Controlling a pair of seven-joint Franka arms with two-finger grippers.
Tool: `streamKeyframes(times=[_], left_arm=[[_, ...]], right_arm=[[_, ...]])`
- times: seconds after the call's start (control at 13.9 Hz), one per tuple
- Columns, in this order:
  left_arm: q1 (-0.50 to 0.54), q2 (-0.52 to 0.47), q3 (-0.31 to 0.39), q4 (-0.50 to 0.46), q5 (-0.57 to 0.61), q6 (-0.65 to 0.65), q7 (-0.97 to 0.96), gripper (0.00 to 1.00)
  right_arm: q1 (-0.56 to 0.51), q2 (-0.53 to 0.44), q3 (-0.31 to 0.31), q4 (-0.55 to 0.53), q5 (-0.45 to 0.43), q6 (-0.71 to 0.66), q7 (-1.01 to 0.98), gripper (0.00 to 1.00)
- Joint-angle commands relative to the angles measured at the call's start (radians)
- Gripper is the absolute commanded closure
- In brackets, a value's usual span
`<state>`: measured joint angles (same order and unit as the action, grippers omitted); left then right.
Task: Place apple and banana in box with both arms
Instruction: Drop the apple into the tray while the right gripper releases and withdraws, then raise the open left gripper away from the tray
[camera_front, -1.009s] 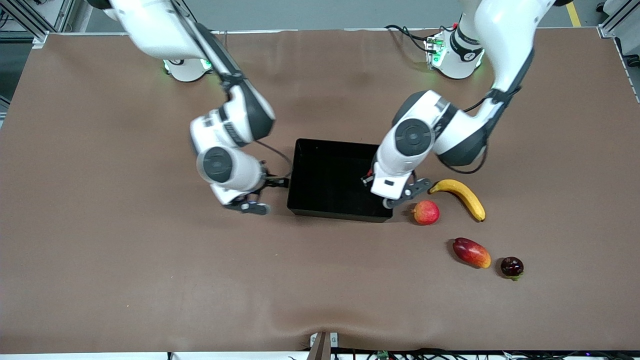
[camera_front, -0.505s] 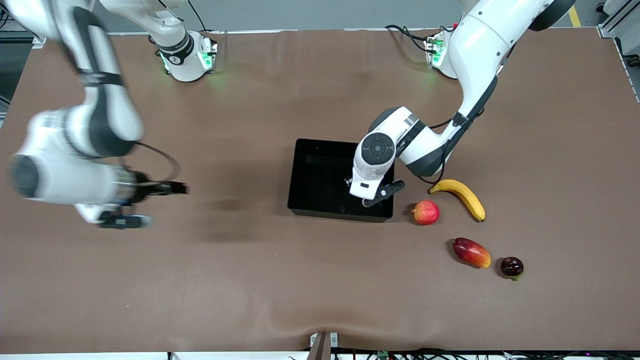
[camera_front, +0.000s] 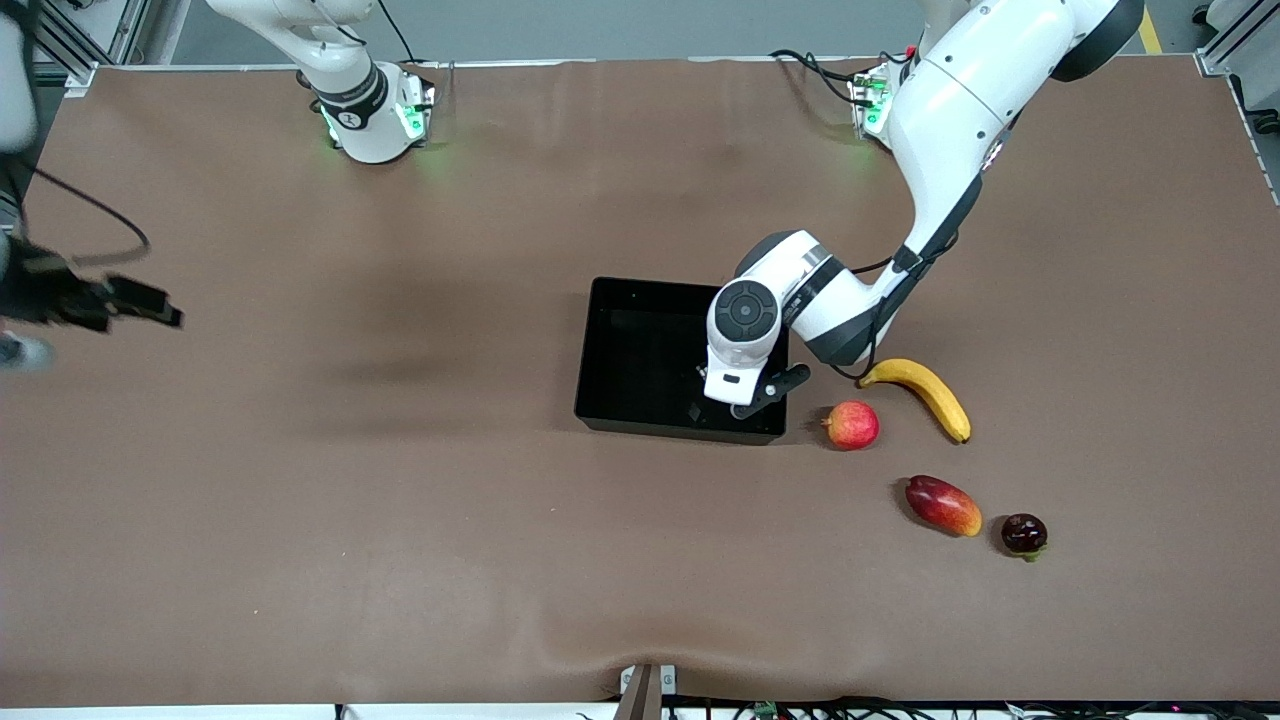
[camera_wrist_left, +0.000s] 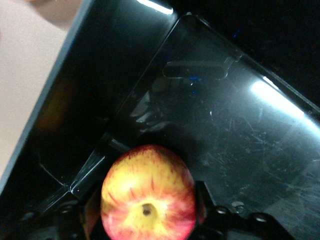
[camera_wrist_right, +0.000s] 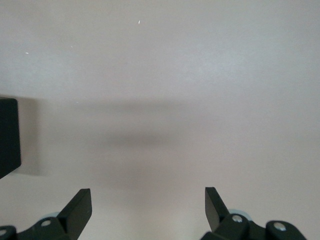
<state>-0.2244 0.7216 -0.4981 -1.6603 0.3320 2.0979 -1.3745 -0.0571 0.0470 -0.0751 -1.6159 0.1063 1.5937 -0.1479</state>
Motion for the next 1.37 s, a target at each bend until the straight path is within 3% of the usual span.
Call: streamKeyframes(times=[0.0,0.14,0.43,0.58,0.94,1.3], left_arm=[[0.016,-0.046,-0.004,-0.001,0.025,0.004,-0.029,0.0],[0.042,-0.118,-0.004,0.007,0.025,-0.015,-0.018,0.0],[0.131,-0.231,-0.011,0.133,-0.016,-0.206,0.034,0.0],[0.196,-0.263,-0.011,0.204,-0.019,-0.313,0.205,0.0],[0.405,-0.405,-0.014,0.217,-0.027,-0.404,0.63,0.0],[0.556,-0.516,-0.007,0.212,-0.183,-0.457,0.949,0.0]], right_arm=[[0.061,-0.068,-0.031,-0.018,-0.034,-0.038,0.039,0.0],[0.112,-0.102,-0.032,-0.016,-0.104,-0.107,0.204,0.0],[0.112,-0.116,-0.052,0.037,-0.116,-0.179,0.219,0.0],[0.108,-0.111,-0.055,0.063,-0.126,-0.189,0.153,0.0],[0.075,-0.11,-0.058,0.063,-0.126,-0.236,0.07,0.0],[0.114,-0.11,-0.055,0.065,-0.12,-0.253,0.062,0.0]])
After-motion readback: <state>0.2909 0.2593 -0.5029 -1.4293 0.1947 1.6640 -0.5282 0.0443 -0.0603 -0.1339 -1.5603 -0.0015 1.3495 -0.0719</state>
